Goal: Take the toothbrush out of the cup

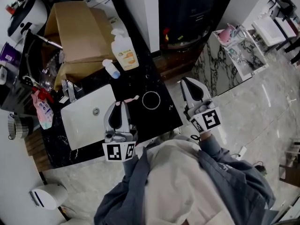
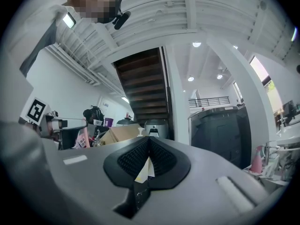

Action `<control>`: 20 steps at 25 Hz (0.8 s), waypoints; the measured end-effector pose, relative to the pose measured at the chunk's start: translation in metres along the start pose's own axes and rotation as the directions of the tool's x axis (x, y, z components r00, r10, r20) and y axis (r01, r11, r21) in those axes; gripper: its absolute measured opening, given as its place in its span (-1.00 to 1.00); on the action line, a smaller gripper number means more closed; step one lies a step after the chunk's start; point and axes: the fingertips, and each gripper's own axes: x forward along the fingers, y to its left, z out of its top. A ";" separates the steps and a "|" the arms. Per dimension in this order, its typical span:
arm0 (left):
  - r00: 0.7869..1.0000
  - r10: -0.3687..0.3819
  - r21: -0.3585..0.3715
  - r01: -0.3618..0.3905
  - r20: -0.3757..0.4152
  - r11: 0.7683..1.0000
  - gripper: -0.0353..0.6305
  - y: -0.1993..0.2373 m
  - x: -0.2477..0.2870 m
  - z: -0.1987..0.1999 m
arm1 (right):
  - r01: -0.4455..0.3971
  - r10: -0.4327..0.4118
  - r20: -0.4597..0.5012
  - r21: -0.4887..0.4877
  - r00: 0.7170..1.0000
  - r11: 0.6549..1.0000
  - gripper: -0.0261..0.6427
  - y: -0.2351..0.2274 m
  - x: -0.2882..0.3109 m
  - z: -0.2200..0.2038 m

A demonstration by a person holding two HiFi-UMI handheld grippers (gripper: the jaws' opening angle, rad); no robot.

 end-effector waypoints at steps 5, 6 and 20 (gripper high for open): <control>0.999 0.040 0.035 -0.041 0.010 0.999 -0.59 0.010 -0.002 0.004 | -0.007 0.007 0.001 -0.001 1.000 1.000 -0.91 0.001 0.002 0.000; 0.999 0.041 0.043 -0.042 0.010 0.998 -0.59 0.010 -0.002 0.004 | -0.010 0.010 0.000 -0.005 1.000 1.000 -0.91 0.002 0.003 0.000; 0.999 0.031 0.044 -0.032 0.024 0.999 -0.59 0.007 0.001 0.009 | -0.032 0.031 -0.016 -0.022 0.999 0.999 -0.91 0.010 0.007 -0.001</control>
